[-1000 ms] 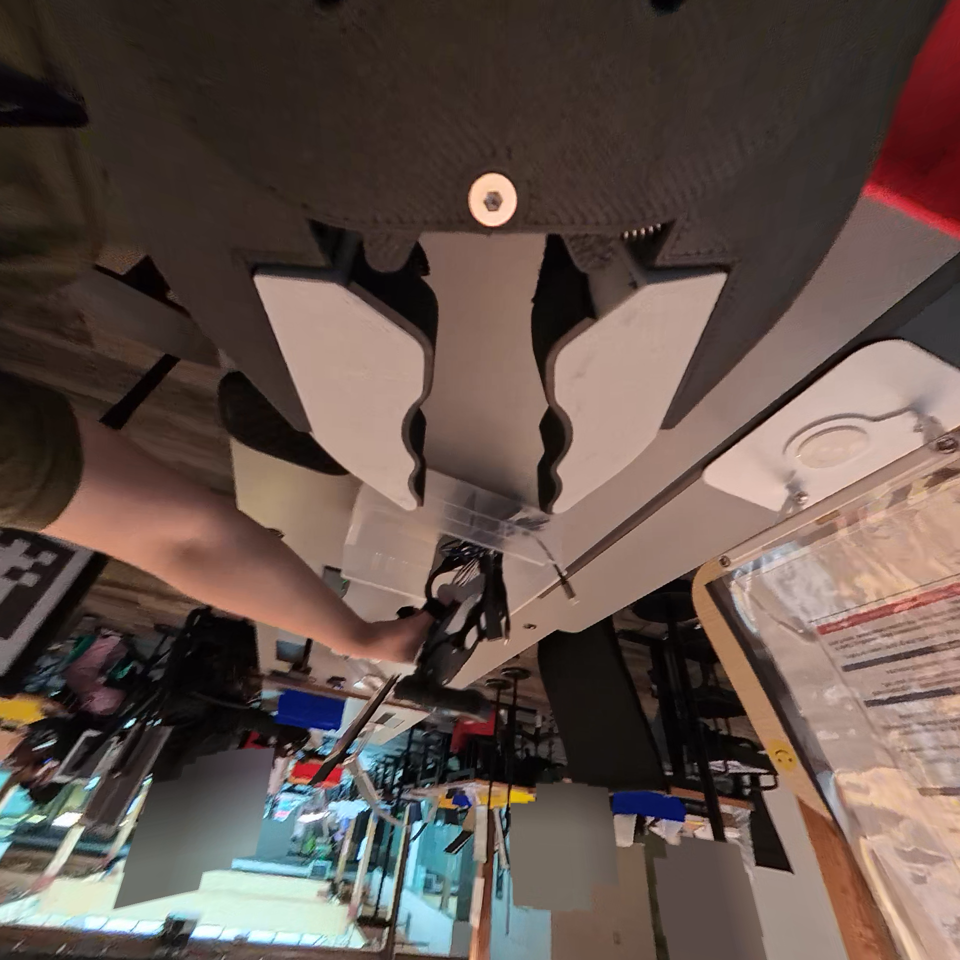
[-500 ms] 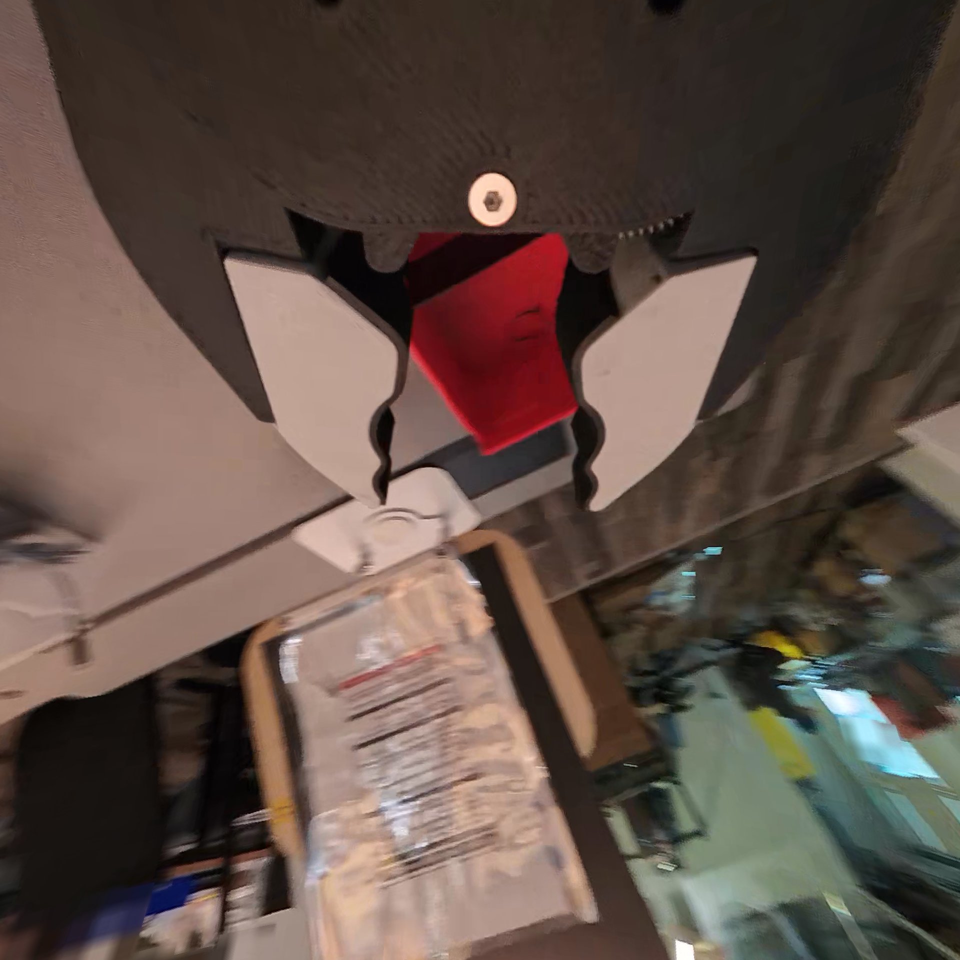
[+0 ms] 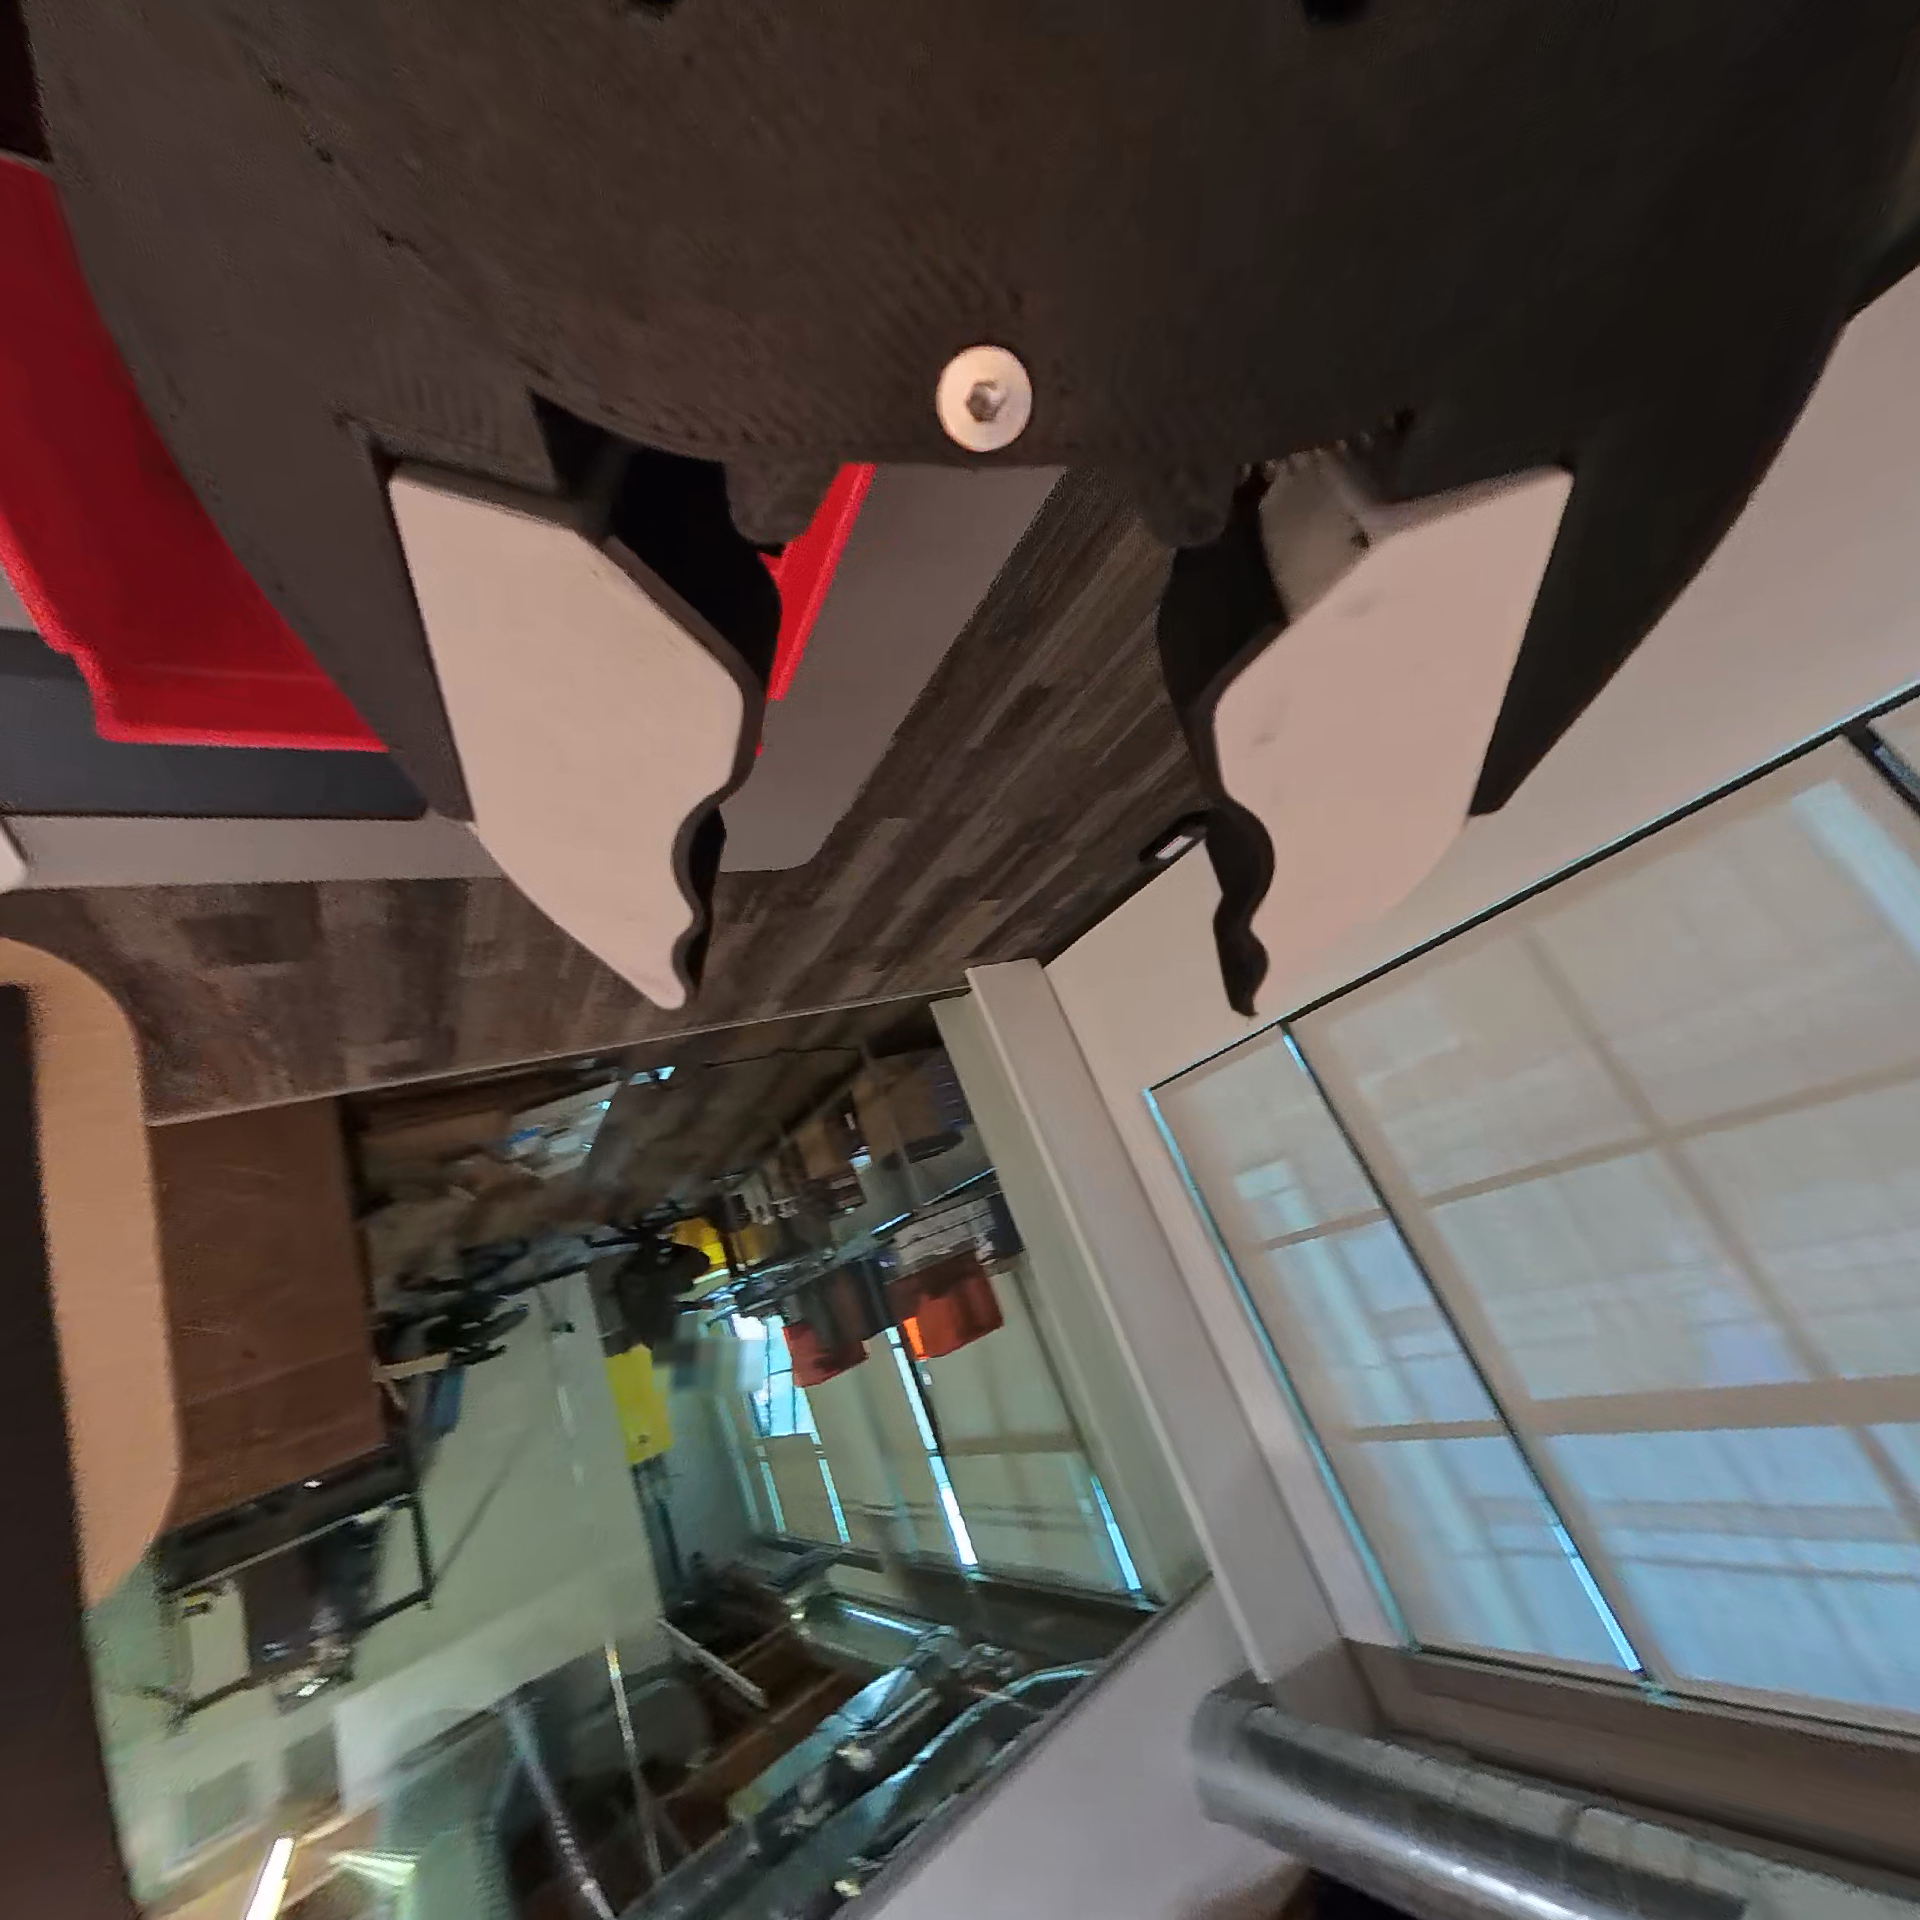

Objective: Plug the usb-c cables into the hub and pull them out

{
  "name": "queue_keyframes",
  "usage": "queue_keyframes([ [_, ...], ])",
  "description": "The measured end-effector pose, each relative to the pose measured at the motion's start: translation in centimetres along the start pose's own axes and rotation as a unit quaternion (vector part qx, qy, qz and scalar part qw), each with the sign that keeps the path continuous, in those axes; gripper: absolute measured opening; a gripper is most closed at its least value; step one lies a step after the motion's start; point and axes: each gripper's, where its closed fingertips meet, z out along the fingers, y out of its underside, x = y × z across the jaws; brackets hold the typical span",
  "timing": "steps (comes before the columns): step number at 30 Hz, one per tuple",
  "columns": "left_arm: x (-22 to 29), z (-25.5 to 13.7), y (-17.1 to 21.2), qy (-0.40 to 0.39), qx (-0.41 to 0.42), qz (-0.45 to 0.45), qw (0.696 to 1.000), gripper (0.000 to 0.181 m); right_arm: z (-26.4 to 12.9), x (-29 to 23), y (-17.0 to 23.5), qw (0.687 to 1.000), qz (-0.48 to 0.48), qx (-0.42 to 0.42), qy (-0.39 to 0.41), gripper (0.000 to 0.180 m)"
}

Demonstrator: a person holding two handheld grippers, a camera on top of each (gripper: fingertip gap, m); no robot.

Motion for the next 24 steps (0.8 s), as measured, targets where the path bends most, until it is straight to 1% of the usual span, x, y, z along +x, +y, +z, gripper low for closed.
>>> queue_keyframes([
  [5,-2.3,0.4,1.1,-0.036,-0.008,-0.021,0.999,0.097,-1.1,2.5,-1.3,0.997,0.005,0.037,0.072,0.097],
  [7,-2.8,0.6,1.6,-0.037,-0.012,-0.027,0.999,0.097,-1.4,2.4,-1.8,0.996,0.0,0.049,0.08,0.097],
  [8,-3.0,0.8,2.0,-0.032,-0.02,-0.026,0.999,0.097,-1.3,1.9,-1.9,0.996,-0.008,0.049,0.071,0.096],
  [10,-2.5,1.3,3.3,0.009,-0.06,-0.024,0.998,0.091,-0.7,0.3,-1.2,0.999,-0.021,0.028,0.032,0.096],
  [11,-2.1,1.4,4.5,0.041,-0.098,-0.028,0.994,0.092,-0.3,-0.7,-0.3,1.0,-0.024,-0.001,0.001,0.096],
  [12,-1.4,1.4,5.9,0.09,-0.14,-0.038,0.985,0.09,0.1,-2.1,0.9,0.998,-0.024,-0.039,-0.048,0.096],
  [13,-0.2,0.8,7.3,0.155,-0.187,-0.053,0.969,0.082,0.2,-4.0,2.4,0.989,-0.02,-0.085,-0.116,0.096],
  [14,0.8,-0.2,9.0,0.216,-0.243,-0.076,0.943,0.079,-0.6,-6.5,4.0,0.967,-0.015,-0.141,-0.211,0.096],
  [15,1.5,-1.4,10.7,0.264,-0.302,-0.101,0.91,0.085,-2.2,-8.6,5.5,0.933,-0.002,-0.199,-0.301,0.095],
  [16,1.9,-2.6,12.2,0.303,-0.357,-0.123,0.875,0.087,-4.0,-10.2,6.6,0.893,0.011,-0.251,-0.374,0.091],
  [17,1.9,-3.5,13.3,0.328,-0.399,-0.144,0.844,0.09,-5.5,-10.9,7.7,0.859,0.016,-0.297,-0.416,0.092],
  [18,1.7,-4.0,14.2,0.338,-0.427,-0.163,0.823,0.092,-6.6,-11.0,8.6,0.835,0.009,-0.337,-0.435,0.092],
  [19,1.3,-4.2,15.0,0.339,-0.439,-0.179,0.812,0.091,-7.5,-10.8,9.5,0.819,-0.004,-0.367,-0.442,0.091],
  [21,0.7,-4.5,16.5,0.339,-0.46,-0.197,0.796,0.077,-9.1,-10.3,11.3,0.792,-0.039,-0.417,-0.445,0.091],
  [24,0.2,-6.2,19.9,0.334,-0.532,-0.185,0.756,0.08,-10.8,-9.5,13.7,0.754,-0.087,-0.482,-0.439,0.09],
])
